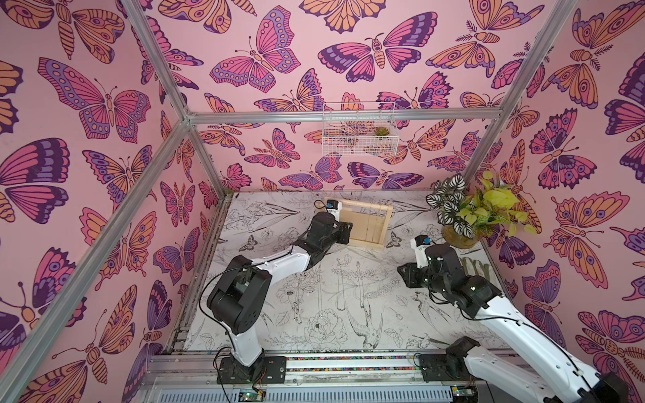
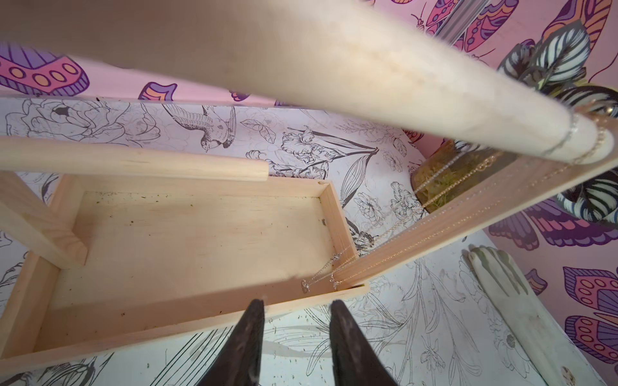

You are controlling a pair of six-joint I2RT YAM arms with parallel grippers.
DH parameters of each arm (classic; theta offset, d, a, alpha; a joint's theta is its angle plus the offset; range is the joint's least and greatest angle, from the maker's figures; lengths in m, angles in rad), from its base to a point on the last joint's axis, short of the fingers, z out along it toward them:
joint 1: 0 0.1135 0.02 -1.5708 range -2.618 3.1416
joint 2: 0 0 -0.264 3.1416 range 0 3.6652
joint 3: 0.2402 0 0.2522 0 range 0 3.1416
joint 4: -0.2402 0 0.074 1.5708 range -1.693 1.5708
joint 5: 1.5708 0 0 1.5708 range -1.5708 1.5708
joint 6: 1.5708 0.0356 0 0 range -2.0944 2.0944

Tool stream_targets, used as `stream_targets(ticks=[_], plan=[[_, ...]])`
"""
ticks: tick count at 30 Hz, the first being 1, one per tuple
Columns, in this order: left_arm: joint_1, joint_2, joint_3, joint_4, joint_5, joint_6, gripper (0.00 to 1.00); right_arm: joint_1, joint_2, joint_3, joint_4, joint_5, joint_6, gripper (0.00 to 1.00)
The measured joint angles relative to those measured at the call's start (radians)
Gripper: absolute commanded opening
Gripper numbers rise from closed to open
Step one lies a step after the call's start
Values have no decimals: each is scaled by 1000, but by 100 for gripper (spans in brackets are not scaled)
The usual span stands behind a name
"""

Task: Take the necklace off the jewelry display stand
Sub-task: Take off the necklace from the stand.

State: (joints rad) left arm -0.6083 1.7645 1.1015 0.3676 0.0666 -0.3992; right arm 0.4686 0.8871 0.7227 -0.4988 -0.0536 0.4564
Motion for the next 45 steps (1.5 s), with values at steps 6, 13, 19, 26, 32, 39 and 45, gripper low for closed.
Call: stream_targets(ticks=[6,13,19,26,32,39,45], plan=[[-38,-1,11,2,-25,-2,35,-113,-25,-27,-3,-69,7,32],[-56,-1,11,3,-47,-19,35,-215,-6,-43,-3,-173,8,32],[-61,-1,11,3,-75,-32,40,-259,-6,-45,9,-220,10,32],[-62,4,-11,93,-100,-55,35,-259,-12,-97,40,-255,19,32],[-62,53,-7,186,-21,-65,33,-259,-12,-101,47,-262,18,32],[-86,83,6,208,-6,-12,36,-259,-18,-101,47,-263,18,32],[-141,83,23,235,-60,93,35,-259,-24,-101,47,-271,18,32]])
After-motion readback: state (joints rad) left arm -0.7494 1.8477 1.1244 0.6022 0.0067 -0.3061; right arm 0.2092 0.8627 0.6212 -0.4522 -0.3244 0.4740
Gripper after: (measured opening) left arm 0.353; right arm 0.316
